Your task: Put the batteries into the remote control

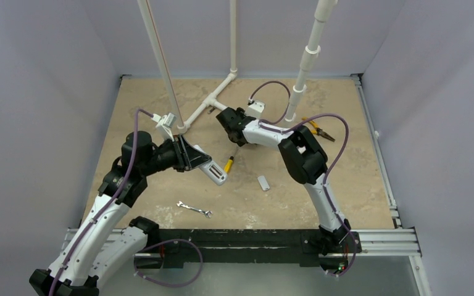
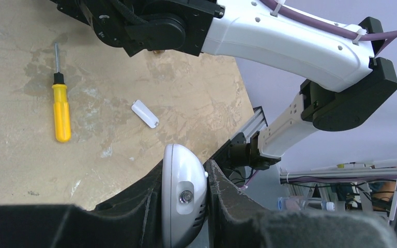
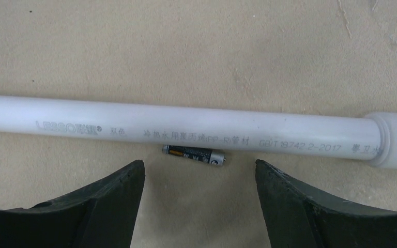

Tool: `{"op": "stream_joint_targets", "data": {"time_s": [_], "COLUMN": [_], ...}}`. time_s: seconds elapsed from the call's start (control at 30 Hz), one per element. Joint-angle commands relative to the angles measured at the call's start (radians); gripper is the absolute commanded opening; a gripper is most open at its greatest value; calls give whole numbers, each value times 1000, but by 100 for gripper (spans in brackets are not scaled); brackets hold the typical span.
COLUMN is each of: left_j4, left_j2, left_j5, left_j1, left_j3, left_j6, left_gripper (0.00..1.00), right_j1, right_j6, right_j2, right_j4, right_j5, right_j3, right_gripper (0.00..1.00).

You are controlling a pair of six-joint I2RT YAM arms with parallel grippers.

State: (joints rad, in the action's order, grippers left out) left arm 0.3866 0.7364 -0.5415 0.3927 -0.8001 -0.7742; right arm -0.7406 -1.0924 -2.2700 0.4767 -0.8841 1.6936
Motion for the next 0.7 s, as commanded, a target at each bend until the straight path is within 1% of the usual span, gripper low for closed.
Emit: {"op": "stream_joint_targets", "data": {"time_s": [0.0, 0.17, 0.27, 0.47, 0.67], "left_j4": [-25, -27, -30, -28, -23], "left_j2": [-10, -4, -6, -9, -14], "left_j5": [4, 2, 4, 7, 8], "left_j1": [-6, -7, -6, -7, -7], "left_j3": [-31, -36, -37, -34, -34], "left_j6": [-1, 2, 1, 1, 4], "left_gripper": [0, 0, 0, 0, 0], "right_j1": [17, 19, 24, 42, 53], "right_j6": [-49, -42, -65, -150, -210], "right_j2": [-21, -44, -61, -113, -128], "right_j4": [19, 33, 57, 183, 227], "right_j5": [-52, -47, -35, 5, 25], "right_j3": [49, 88, 113, 204, 227], "right_gripper": [75, 75, 74, 69, 64]}}
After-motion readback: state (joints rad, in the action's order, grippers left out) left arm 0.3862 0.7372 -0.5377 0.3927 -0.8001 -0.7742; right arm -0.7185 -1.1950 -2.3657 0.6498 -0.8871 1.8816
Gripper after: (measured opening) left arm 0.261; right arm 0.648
